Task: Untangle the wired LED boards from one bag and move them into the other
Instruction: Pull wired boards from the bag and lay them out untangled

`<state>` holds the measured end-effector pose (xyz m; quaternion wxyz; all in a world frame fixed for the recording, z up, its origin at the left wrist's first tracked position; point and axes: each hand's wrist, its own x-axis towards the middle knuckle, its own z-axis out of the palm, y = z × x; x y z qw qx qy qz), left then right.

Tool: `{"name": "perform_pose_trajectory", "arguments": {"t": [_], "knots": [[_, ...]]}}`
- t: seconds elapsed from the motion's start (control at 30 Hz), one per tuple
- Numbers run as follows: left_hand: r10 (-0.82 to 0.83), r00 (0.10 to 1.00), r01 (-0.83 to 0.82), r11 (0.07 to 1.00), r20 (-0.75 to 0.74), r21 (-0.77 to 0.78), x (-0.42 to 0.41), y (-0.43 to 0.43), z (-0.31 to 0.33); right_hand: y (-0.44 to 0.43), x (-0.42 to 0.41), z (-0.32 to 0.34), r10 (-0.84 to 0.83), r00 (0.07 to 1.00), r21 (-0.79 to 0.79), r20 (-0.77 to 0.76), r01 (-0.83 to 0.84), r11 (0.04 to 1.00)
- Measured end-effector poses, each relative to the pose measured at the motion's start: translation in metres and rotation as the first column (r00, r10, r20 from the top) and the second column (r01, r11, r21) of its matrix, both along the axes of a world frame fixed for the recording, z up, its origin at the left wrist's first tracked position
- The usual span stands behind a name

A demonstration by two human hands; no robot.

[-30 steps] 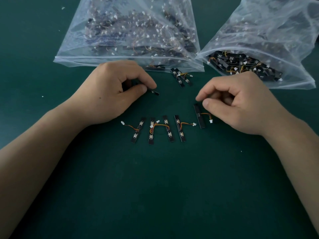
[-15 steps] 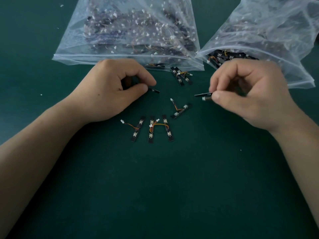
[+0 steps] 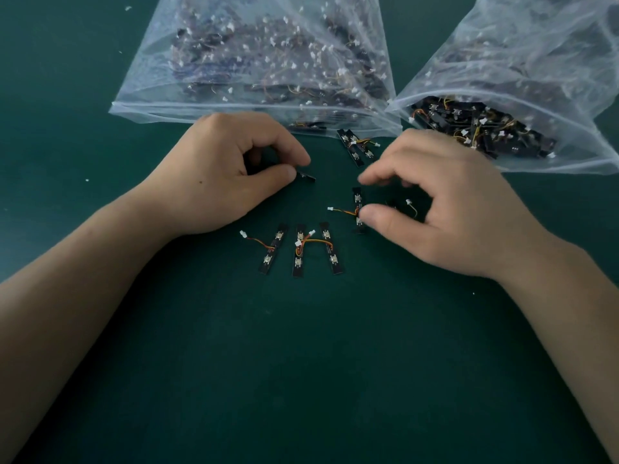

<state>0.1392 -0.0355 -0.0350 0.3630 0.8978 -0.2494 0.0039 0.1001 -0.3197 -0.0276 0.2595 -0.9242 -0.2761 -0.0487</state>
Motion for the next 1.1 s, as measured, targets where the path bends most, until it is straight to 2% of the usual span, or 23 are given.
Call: {"name": "perform_pose_trajectory", "arguments": {"t": [0.13, 0.33, 0.77, 0.93, 1.1], "knots": [[0.003, 1.0, -0.003, 1.0, -0.002, 0.0, 0.0, 0.001, 0.0, 0.003, -0.001, 0.001, 0.015, 1.0, -0.097, 0.003, -0.014, 0.995], [0.003, 1.0, -0.003, 1.0, -0.003, 0.01, 0.0, 0.0, 0.001, 0.001, -0.003, 0.005, 0.122, 0.992, -0.114, -0.041, -0.125, 0.986], [0.007, 1.0, -0.007, 1.0, 0.02, 0.022, -0.001, 0.0, 0.001, -0.001, -0.004, 0.005, 0.216, 0.973, -0.072, -0.084, -0.223, 0.972], [0.009, 1.0, -0.009, 1.0, 0.024, 0.021, 0.0, 0.001, 0.0, -0.009, 0.002, 0.007, 0.166, 0.982, 0.045, -0.086, -0.163, 0.986], [0.01, 1.0, -0.011, 1.0, 0.022, 0.023, -0.001, 0.0, 0.0, -0.026, 0.009, 0.011, 0.095, 0.987, -0.017, -0.133, -0.098, 0.995]]}}
